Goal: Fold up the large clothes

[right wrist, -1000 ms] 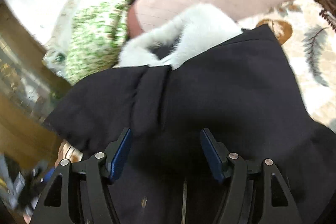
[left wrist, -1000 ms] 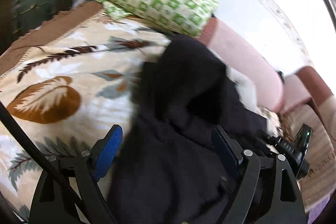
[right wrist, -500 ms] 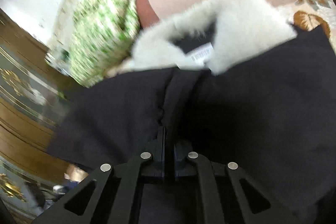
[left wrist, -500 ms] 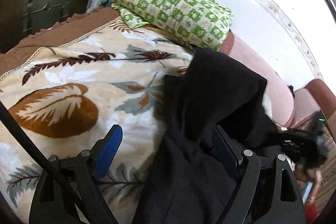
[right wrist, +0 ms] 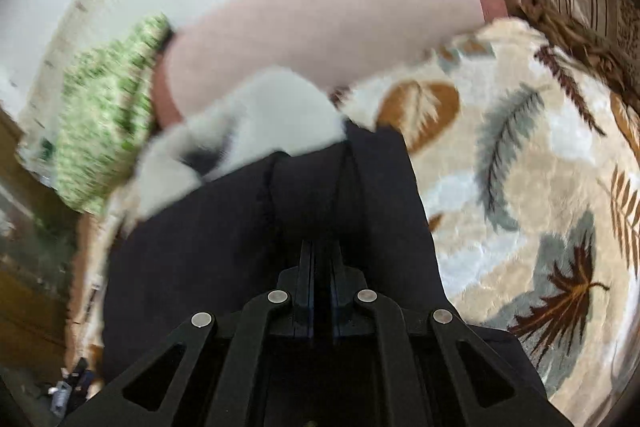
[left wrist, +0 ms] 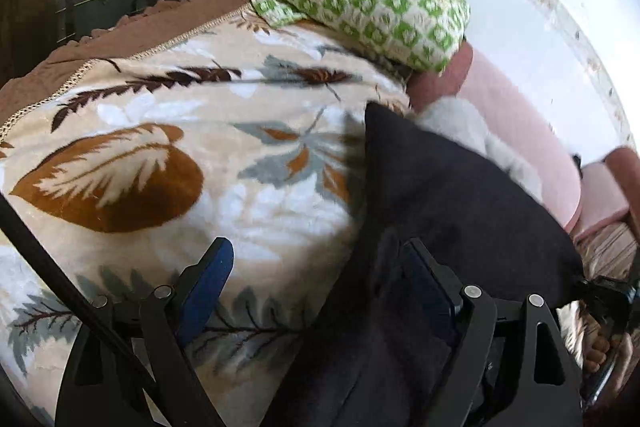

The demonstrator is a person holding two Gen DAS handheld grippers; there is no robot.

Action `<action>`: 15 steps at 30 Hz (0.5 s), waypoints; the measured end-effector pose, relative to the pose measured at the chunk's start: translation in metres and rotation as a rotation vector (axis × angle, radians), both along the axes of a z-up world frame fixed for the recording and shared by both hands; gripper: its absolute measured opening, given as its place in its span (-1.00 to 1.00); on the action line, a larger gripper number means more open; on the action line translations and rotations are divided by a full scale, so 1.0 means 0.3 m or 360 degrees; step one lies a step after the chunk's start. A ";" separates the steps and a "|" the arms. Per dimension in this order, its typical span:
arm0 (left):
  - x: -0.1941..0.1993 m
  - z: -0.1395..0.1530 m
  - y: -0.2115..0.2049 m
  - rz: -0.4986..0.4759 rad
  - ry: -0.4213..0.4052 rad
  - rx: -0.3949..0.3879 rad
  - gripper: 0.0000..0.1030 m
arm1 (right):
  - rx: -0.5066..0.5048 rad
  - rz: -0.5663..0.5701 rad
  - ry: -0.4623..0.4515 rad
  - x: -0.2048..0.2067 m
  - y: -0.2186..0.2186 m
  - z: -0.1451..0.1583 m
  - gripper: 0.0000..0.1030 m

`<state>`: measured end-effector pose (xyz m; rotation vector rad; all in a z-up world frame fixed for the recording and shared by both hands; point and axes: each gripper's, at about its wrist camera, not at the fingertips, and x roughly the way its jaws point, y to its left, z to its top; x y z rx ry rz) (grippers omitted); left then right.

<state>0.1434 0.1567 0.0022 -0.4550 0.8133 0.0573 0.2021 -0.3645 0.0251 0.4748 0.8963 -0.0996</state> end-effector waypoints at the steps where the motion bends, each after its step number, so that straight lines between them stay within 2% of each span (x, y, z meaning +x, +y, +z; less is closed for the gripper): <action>1: 0.008 -0.012 -0.008 -0.0012 0.0026 0.0016 0.65 | -0.0023 -0.0009 0.0041 0.013 0.001 -0.043 -0.87; 4: 0.030 -0.040 -0.024 -0.0035 0.0095 0.0050 0.65 | -0.0050 -0.0054 0.0133 0.061 0.013 -0.152 -0.86; 6: 0.045 -0.056 -0.037 -0.0060 0.0138 0.0067 0.65 | -0.0123 -0.0098 0.0138 0.083 0.029 -0.191 -0.86; 9: 0.055 -0.066 -0.056 -0.0104 0.0165 0.0101 0.65 | -0.0246 -0.0136 0.0135 0.093 0.052 -0.192 -0.73; 11: 0.050 -0.064 -0.060 -0.0120 0.0159 0.0112 0.65 | -0.0336 -0.0115 0.0179 0.089 0.068 -0.147 -0.62; 12: 0.045 -0.061 -0.060 -0.0124 0.0150 0.0113 0.66 | -0.0343 -0.0101 0.0172 0.079 0.066 -0.122 -0.46; 15: 0.027 -0.052 -0.053 -0.0132 0.0131 0.0095 0.65 | -0.0237 -0.0091 -0.0015 -0.047 0.017 0.027 -0.18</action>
